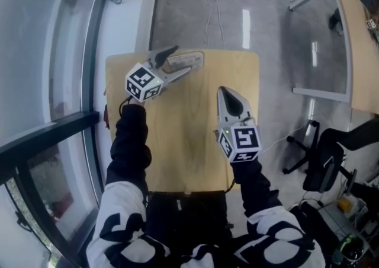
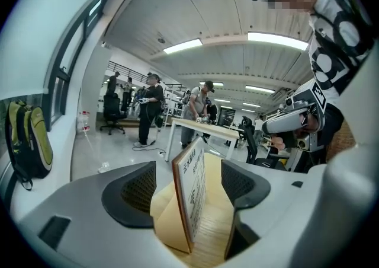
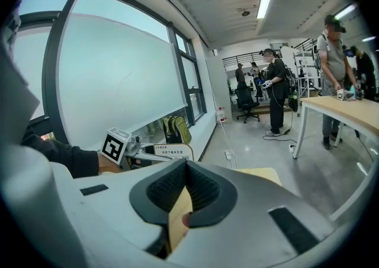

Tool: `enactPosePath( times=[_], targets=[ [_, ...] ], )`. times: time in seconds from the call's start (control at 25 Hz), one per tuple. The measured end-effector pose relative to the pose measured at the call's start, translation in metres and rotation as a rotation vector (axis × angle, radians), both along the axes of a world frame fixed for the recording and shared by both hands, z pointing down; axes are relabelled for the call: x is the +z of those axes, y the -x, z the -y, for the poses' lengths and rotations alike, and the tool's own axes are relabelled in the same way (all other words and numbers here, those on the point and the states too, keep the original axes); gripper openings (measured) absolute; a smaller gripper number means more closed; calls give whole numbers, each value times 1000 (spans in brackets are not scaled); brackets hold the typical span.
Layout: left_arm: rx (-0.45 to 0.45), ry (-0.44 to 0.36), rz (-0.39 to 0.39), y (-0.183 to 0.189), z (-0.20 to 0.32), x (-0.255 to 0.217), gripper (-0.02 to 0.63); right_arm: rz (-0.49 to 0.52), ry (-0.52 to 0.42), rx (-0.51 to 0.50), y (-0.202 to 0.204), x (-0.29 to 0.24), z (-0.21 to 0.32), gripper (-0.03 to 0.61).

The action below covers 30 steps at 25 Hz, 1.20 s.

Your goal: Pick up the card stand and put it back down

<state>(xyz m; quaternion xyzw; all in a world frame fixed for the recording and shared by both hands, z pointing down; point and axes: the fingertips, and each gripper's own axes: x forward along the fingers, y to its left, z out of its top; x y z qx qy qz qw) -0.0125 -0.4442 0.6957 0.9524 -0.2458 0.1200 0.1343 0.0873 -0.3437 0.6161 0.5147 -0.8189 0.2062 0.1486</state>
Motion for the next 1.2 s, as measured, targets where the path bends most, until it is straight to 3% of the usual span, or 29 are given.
enactPosePath(
  times=[0.16, 0.52, 1.2],
  targets=[
    [28, 12, -21, -7, 0, 5, 337, 12, 5, 1, 0, -1, 0, 20],
    [70, 18, -5, -18, -8, 14, 52, 58, 38, 17, -1, 2, -5, 20],
    [135, 71, 19, -35, -49, 8, 23, 83, 21, 73, -1, -22, -29, 20]
  ],
)
